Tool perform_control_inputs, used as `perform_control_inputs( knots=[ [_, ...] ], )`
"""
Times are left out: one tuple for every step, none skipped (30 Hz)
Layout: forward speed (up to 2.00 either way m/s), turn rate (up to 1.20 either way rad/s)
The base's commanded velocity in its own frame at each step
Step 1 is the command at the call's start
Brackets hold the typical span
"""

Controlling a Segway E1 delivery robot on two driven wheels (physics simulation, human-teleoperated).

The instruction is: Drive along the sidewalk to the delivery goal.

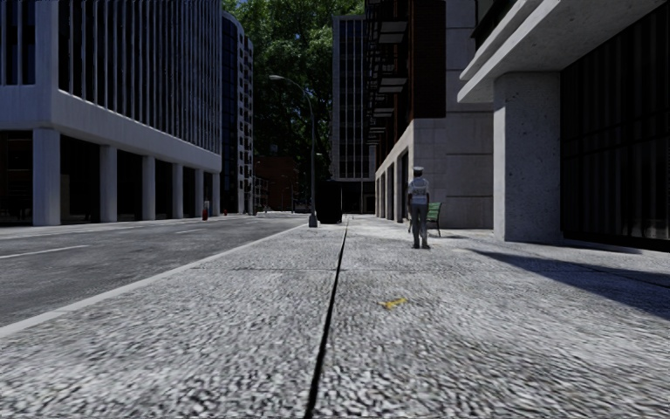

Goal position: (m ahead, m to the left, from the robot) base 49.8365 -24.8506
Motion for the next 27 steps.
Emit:
perform_control_inputs(
  knots=[
    [1.96, 0.00],
    [1.96, 0.00],
    [1.96, 0.00],
    [1.96, 0.00],
    [1.96, 0.00],
    [1.96, 0.00],
    [1.96, 0.00],
    [1.96, 0.00],
    [1.96, 0.00],
    [1.96, 0.00],
    [1.96, 0.00],
    [1.96, 0.00],
    [1.96, 0.00],
    [1.96, 0.00],
    [1.96, 0.00],
    [1.98, 0.00],
    [1.98, 0.00],
    [1.96, 0.00],
    [1.96, 0.00],
    [1.93, 0.00],
    [1.87, 0.00],
    [1.85, 0.00],
    [1.85, 0.00],
    [1.85, 0.00],
    [1.84, 0.00],
    [1.84, 0.00],
    [1.84, 0.00]
  ],
)
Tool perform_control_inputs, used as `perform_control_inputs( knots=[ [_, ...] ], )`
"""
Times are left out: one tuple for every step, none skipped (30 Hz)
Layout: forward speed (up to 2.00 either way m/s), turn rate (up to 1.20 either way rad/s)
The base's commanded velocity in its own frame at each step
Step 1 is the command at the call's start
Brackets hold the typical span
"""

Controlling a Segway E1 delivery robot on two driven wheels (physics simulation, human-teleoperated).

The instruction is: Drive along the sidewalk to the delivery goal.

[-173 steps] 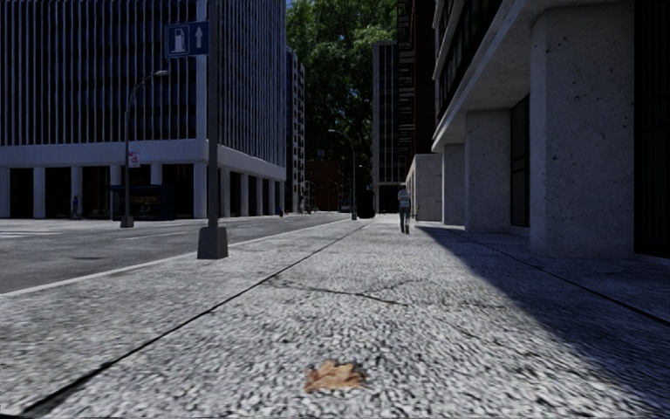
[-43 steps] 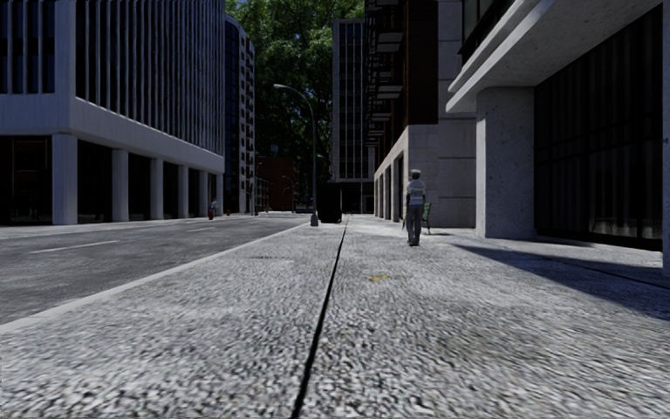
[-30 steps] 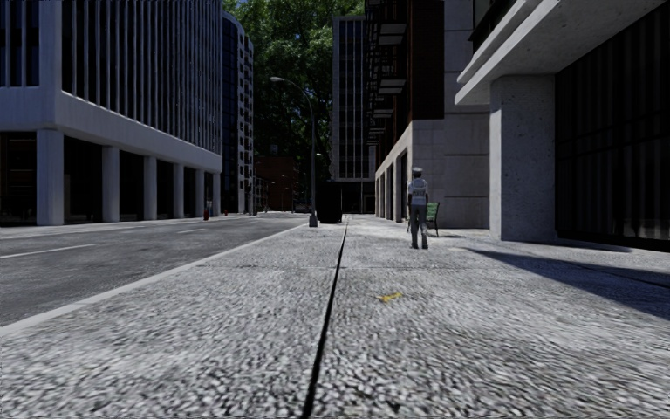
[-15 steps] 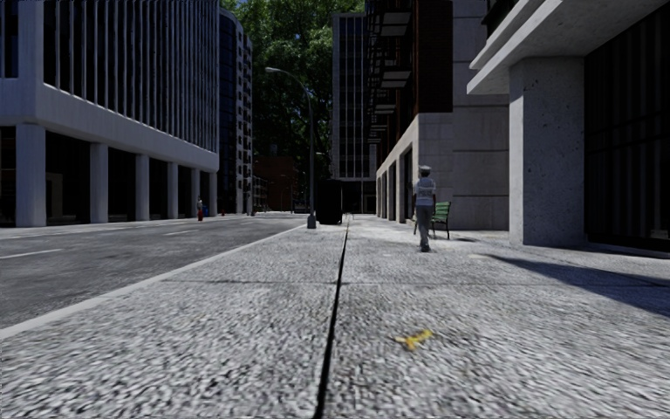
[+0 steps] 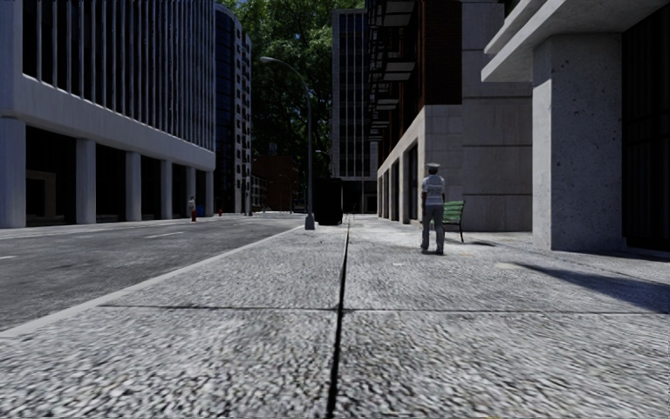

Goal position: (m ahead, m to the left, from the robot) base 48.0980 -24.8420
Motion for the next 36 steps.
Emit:
perform_control_inputs(
  knots=[
    [1.84, 0.00],
    [1.84, 0.00],
    [1.83, 0.00],
    [1.83, 0.00],
    [1.83, 0.00],
    [1.83, 0.00],
    [1.82, 0.00],
    [1.82, 0.00],
    [1.82, 0.00],
    [1.81, 0.00],
    [1.81, 0.00],
    [1.85, 0.00],
    [1.90, 0.00],
    [1.90, 0.00],
    [1.92, 0.00],
    [1.91, 0.00],
    [1.89, 0.00],
    [1.89, 0.00],
    [1.89, 0.00],
    [1.89, 0.00],
    [1.89, 0.00],
    [1.89, 0.00],
    [1.89, 0.00],
    [1.89, 0.00],
    [1.89, 0.00],
    [1.89, 0.00],
    [1.89, 0.00],
    [1.89, 0.00],
    [1.89, 0.00],
    [1.89, 0.00],
    [1.89, 0.00],
    [1.89, 0.00],
    [1.89, 0.00],
    [1.89, 0.00],
    [1.89, 0.00],
    [1.89, 0.00]
  ],
)
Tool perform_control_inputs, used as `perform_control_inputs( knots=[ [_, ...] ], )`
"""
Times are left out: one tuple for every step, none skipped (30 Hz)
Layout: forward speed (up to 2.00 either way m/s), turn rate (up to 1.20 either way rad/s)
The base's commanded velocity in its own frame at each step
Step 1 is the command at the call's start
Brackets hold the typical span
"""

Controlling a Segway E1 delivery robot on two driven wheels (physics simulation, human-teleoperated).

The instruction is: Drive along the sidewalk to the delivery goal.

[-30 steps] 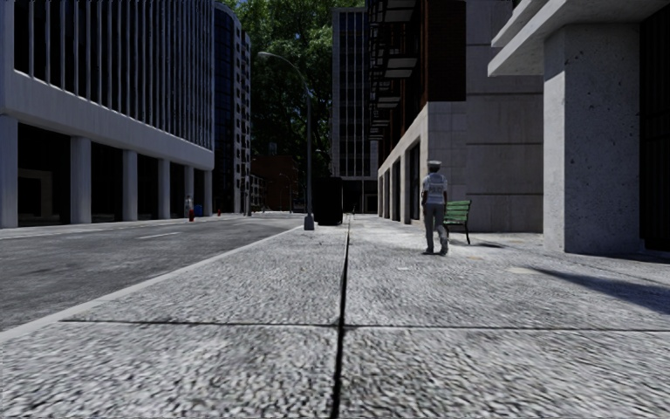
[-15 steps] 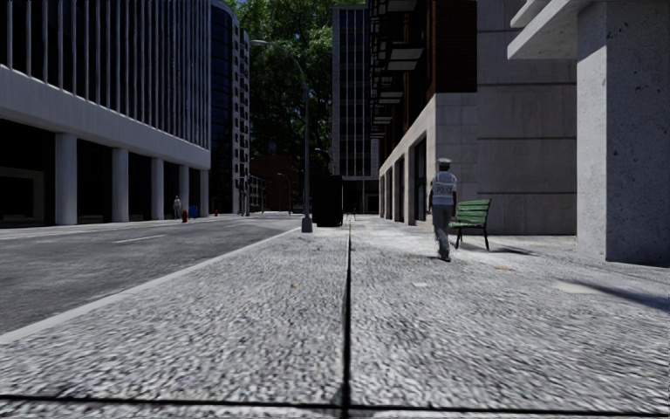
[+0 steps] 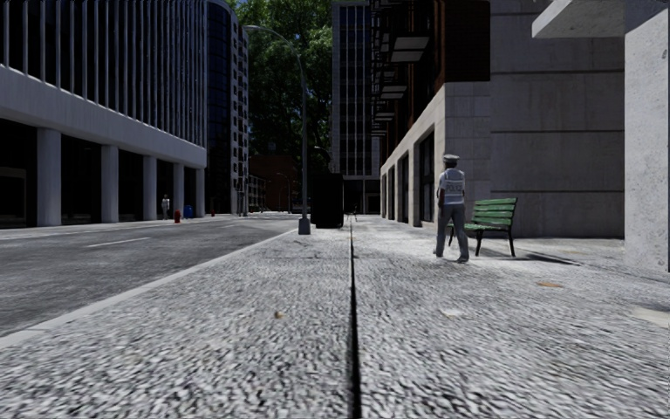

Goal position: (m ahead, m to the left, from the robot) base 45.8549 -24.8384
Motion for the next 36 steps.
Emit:
perform_control_inputs(
  knots=[
    [1.89, 0.00],
    [1.89, 0.00],
    [1.89, 0.00],
    [1.89, 0.00],
    [1.89, 0.00],
    [1.89, 0.00],
    [1.89, 0.00],
    [1.89, 0.00],
    [1.89, 0.00],
    [1.89, 0.00],
    [1.89, 0.00],
    [1.89, 0.00],
    [1.89, 0.00],
    [1.89, 0.00],
    [1.89, 0.00],
    [1.89, 0.00],
    [1.89, 0.00],
    [1.89, 0.00],
    [1.89, 0.00],
    [1.89, 0.00],
    [1.89, 0.00],
    [1.89, 0.00],
    [1.89, 0.00],
    [1.89, 0.00],
    [1.89, 0.00],
    [1.89, 0.00],
    [1.90, 0.00],
    [1.90, 0.00],
    [1.90, 0.00],
    [1.90, 0.00],
    [1.90, 0.00],
    [1.90, 0.00],
    [1.90, 0.00],
    [1.90, 0.00],
    [1.90, 0.00],
    [1.90, 0.00]
  ],
)
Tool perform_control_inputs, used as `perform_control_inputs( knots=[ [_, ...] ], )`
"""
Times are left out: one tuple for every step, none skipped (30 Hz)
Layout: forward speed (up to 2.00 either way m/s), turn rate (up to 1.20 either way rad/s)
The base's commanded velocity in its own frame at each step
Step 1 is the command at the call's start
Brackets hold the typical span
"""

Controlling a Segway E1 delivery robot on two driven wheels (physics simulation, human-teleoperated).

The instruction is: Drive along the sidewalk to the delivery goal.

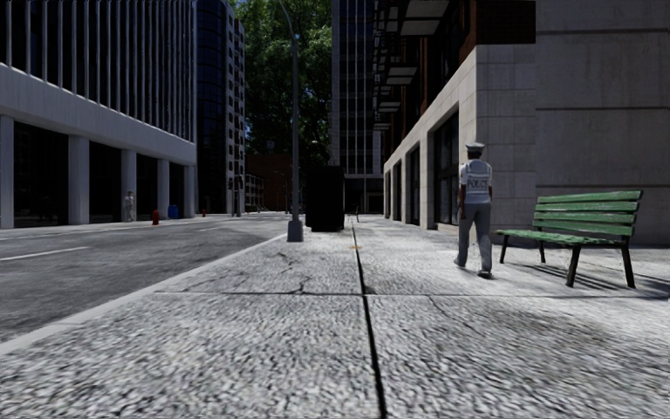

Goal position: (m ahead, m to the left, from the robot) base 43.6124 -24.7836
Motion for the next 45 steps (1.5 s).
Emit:
perform_control_inputs(
  knots=[
    [1.91, 0.00],
    [1.91, 0.00],
    [1.91, 0.00],
    [1.91, 0.00],
    [1.92, 0.00],
    [1.95, 0.00],
    [1.96, 0.00],
    [1.96, 0.00],
    [1.97, 0.00],
    [1.97, 0.00],
    [1.97, 0.00],
    [1.97, 0.00],
    [1.97, 0.00],
    [1.97, 0.00],
    [1.97, 0.00],
    [1.97, 0.00],
    [2.00, 0.00],
    [2.00, 0.00],
    [2.00, 0.00],
    [2.00, 0.00],
    [2.00, 0.00],
    [2.00, 0.00],
    [2.00, 0.00],
    [1.87, 0.00],
    [1.04, 0.00],
    [1.04, 0.00],
    [0.88, 0.00],
    [1.24, 0.00],
    [2.00, 0.00],
    [2.00, 0.00],
    [2.00, 0.00],
    [2.00, 0.00],
    [2.00, 0.00],
    [2.00, 0.00],
    [2.00, 0.00],
    [2.00, 0.00],
    [2.00, -0.02],
    [2.00, -0.13],
    [2.00, -0.20],
    [2.00, -0.20],
    [2.00, -0.22],
    [1.97, -0.23],
    [1.94, -0.23],
    [1.90, -0.23],
    [1.90, -0.23]
  ],
)
